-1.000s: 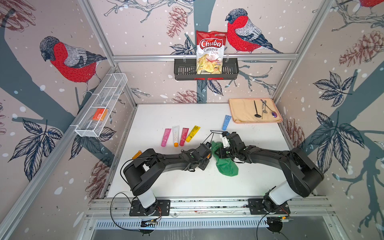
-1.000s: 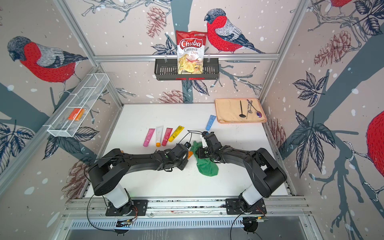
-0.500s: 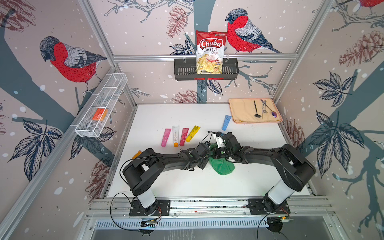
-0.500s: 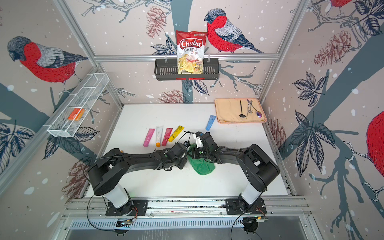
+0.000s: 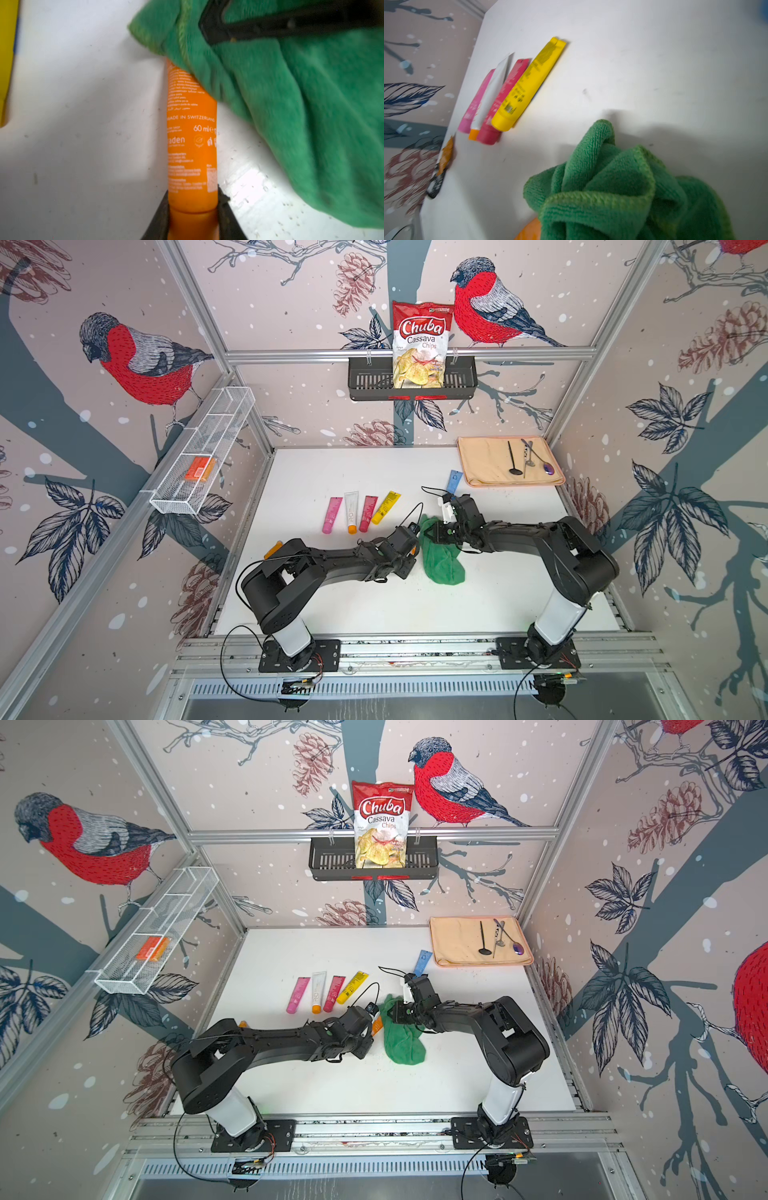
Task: Wipe the surface of the toothpaste tube
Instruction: Wipe the dirt from the toothpaste tube, then place the toothpaste at the center of the board.
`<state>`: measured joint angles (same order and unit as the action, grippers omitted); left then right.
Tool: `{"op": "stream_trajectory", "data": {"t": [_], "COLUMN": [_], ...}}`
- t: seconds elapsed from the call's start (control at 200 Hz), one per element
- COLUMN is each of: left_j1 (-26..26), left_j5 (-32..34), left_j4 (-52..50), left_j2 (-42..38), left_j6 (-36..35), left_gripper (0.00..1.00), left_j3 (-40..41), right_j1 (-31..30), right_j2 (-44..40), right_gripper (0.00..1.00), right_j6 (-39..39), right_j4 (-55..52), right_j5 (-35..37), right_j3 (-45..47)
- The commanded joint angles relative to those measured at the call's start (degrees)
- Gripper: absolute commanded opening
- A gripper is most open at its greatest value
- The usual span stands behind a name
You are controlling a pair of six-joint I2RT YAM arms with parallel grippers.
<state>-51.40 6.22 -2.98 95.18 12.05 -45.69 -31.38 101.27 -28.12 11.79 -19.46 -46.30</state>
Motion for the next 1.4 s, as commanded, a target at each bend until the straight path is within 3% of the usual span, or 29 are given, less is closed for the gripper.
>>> {"op": "stream_trajectory", "data": {"t": [0.0, 0.255, 0.395, 0.66, 0.956, 1.136, 1.396], "left_j1": [-0.08, 0.02, -0.02, -0.06, -0.02, 0.28, 3.87], "left_j5": [-3.17, -1.75, -1.47, -0.97, -0.12, 4.36, 6.62], "left_j4": [-0.09, -0.44, -0.53, -0.44, -0.47, -2.65, -2.96], "left_j2": [-0.33, -0.36, -0.47, -1.55, -1.75, -1.16, -1.00], "left_j6": [-0.69, -0.47, -0.53, -0.51, -0.18, 1.68, 4.57], "left_gripper": [0.17, 0.17, 0.16, 0.15, 0.14, 0.13, 0.13], "left_j3": [0.10, -0.19, -0.25, 0.32, 0.34, -1.07, -4.34], "right_j1": [0.45, -10.04, -12.98, -10.10, -1.08, 1.80, 2.16], "right_j2": [0.07, -6.80, -5.23, 1.48, -1.07, -8.38, -29.92], "right_gripper": [0.03, 0.03, 0.03, 0.03, 0.03, 0.03, 0.03], "right_j6": [2.47, -1.36, -3.17, -0.20, 2.44, 1.66, 0.80], "right_j4": [-5.41, 1.35, 4.14, -3.58, -7.99, -7.27, -10.60], "right_j5": [11.82, -3.18, -7.37, 4.60, 15.71, 21.47, 25.46], "right_j3": [-0.21, -0.47, -0.72, -1.86, 1.98, 5.93, 10.52]}}
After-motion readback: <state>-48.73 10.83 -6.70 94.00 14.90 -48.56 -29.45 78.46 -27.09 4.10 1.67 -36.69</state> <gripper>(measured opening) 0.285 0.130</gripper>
